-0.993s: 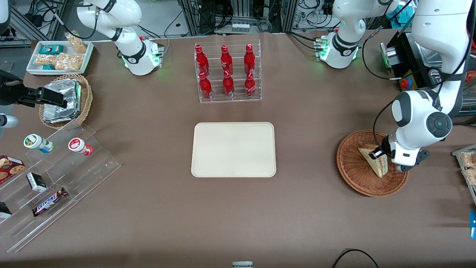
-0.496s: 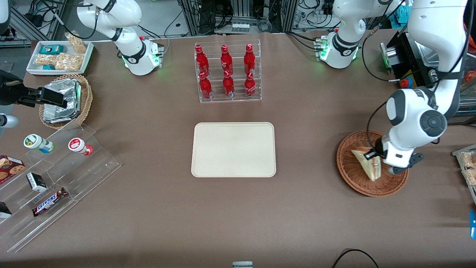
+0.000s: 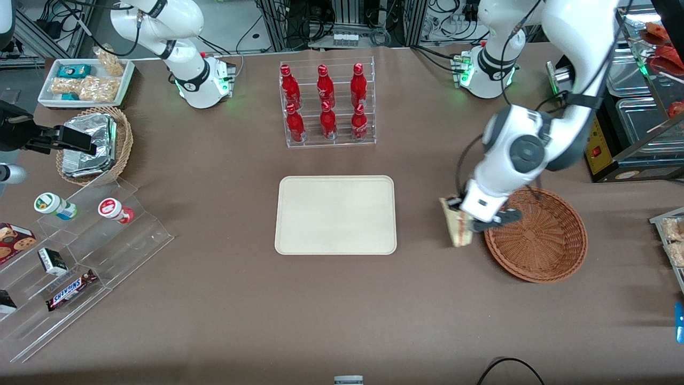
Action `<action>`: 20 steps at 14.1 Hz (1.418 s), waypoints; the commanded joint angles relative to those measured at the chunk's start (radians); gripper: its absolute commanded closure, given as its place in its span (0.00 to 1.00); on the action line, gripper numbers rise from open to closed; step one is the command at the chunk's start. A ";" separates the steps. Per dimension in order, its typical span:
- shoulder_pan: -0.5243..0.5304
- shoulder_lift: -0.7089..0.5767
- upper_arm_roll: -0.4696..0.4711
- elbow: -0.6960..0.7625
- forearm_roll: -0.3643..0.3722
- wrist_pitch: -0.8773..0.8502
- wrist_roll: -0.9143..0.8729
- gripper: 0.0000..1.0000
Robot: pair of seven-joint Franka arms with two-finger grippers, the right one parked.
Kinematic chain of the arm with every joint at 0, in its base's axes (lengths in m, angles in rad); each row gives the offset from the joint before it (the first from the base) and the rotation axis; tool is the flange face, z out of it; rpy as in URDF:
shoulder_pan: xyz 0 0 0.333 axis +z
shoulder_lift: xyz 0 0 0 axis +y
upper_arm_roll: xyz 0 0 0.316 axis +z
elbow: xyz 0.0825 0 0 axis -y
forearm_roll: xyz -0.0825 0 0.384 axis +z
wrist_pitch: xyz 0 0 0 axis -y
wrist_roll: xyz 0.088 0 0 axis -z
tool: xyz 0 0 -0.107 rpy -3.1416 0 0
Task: Place sandwich from basket to tray
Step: 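Lift the sandwich and carry it with the left gripper over the cream tray, then lower the sandwich onto the tray and open the left gripper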
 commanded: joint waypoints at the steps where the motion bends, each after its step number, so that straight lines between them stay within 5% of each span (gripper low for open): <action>1: -0.064 0.063 -0.086 0.107 0.019 -0.030 -0.100 0.84; 3: -0.170 0.147 -0.085 0.173 0.050 -0.031 -0.119 0.84; 7: -0.332 0.363 -0.085 0.356 0.403 -0.037 -0.422 0.84; 9: -0.398 0.452 -0.085 0.433 0.505 -0.053 -0.513 0.84; 13: -0.445 0.493 -0.085 0.476 0.513 -0.075 -0.523 0.80; 17: -0.474 0.542 -0.083 0.543 0.513 -0.073 -0.527 0.63; 18: -0.474 0.549 -0.083 0.548 0.512 -0.073 -0.527 0.57; 20: -0.477 0.550 -0.083 0.550 0.513 -0.072 -0.535 0.00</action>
